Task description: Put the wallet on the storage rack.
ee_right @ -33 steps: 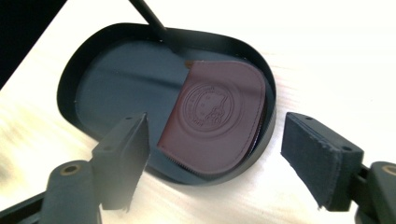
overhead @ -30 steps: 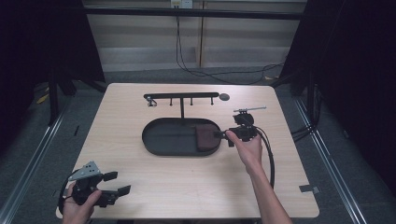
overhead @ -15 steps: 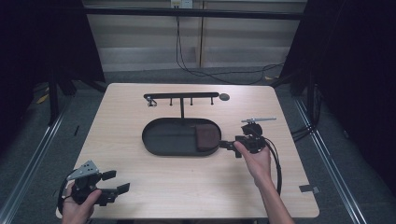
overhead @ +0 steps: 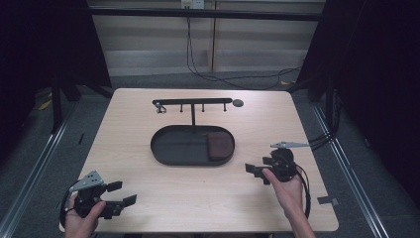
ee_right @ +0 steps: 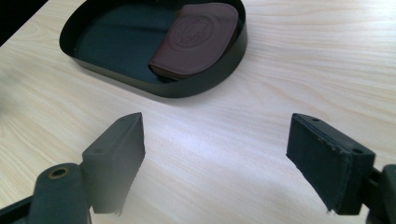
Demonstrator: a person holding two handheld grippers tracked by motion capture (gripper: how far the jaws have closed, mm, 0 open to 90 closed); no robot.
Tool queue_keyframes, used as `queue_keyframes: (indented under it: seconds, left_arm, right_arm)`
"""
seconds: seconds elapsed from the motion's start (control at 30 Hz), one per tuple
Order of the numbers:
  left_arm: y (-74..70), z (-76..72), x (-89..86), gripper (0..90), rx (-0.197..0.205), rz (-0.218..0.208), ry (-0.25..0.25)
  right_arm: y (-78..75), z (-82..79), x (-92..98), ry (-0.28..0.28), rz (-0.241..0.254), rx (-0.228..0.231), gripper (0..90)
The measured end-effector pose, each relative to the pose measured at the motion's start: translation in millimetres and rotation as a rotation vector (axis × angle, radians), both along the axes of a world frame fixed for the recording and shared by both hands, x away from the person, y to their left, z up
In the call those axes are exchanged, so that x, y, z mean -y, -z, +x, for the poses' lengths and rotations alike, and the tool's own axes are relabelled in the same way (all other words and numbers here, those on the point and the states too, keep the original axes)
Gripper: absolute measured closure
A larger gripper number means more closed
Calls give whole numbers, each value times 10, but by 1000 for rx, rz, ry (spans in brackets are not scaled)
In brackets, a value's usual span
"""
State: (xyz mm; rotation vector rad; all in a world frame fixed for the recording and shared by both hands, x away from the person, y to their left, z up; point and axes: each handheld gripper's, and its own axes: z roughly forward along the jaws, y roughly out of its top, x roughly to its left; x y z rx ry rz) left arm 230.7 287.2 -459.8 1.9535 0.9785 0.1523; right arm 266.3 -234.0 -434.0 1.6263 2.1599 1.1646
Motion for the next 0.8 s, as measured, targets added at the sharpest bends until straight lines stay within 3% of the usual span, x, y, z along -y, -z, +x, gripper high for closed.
queue_keyframes:
  seconds: [0.47,0.6,0.8]
  left_arm:
    - [-11,-7,6,187,1,4,4]
    - [-15,-13,3,187,3,-25,7]
    - [-12,-5,13,187,-1,-27,22]
  right_arm:
    - [96,-420,182,30,-29,39,190]
    - [191,-543,275,73,-65,98,200]
    - [298,-546,408,101,-91,74,205]
